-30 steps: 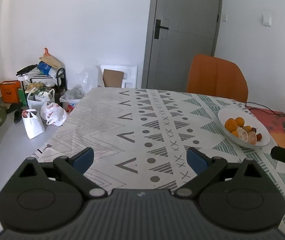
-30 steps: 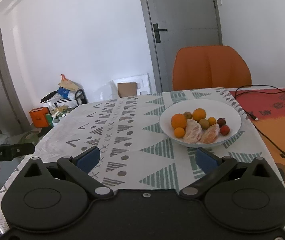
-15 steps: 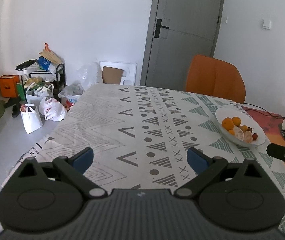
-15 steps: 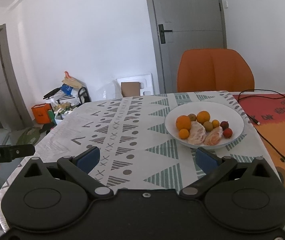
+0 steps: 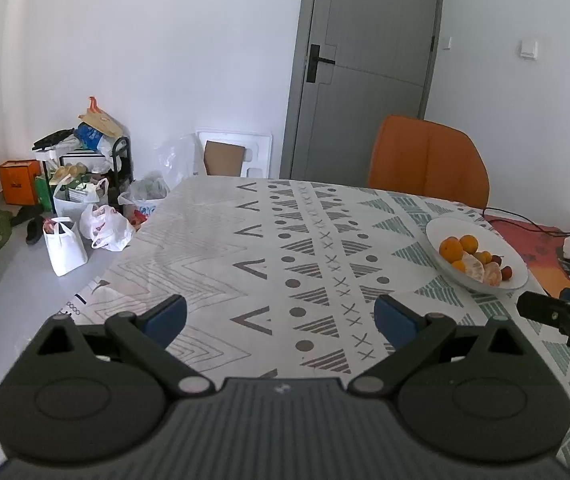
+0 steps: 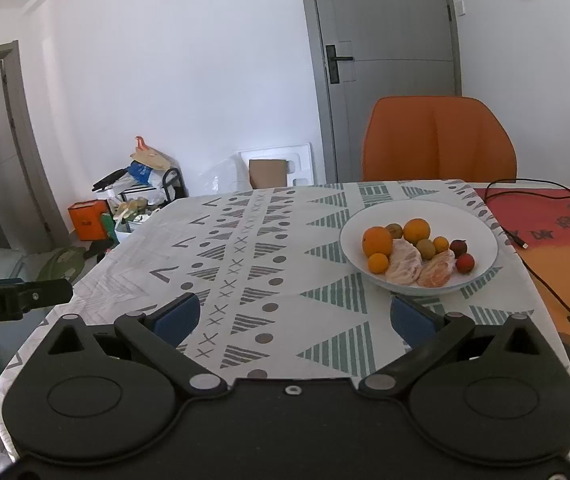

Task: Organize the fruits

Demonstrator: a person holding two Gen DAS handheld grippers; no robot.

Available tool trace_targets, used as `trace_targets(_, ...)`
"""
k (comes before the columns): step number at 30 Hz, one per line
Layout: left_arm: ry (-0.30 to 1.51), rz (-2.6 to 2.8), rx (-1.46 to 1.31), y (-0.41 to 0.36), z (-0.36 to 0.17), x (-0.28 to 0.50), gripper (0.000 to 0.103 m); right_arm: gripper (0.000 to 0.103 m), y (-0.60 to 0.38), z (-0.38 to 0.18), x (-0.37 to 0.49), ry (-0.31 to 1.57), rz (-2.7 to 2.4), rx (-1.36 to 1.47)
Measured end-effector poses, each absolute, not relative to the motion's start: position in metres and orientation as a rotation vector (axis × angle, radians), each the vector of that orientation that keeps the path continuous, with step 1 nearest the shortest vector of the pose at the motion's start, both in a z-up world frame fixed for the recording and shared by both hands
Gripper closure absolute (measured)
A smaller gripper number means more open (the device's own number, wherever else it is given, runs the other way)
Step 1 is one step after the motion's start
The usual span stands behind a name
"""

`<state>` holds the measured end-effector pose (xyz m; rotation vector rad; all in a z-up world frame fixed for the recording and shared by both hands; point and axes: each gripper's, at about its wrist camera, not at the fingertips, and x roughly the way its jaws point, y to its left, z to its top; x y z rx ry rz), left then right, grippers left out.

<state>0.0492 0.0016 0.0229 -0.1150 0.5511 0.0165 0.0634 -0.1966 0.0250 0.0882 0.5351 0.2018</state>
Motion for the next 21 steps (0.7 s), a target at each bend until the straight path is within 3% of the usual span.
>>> trace_targets(21, 0.572, 0.014, -0.12, 0.0052, 0.018, 0.0525, 0.004, 0.0, -0.1976, 0.0224, 0.0646, 0.54, 0.2, 0.093)
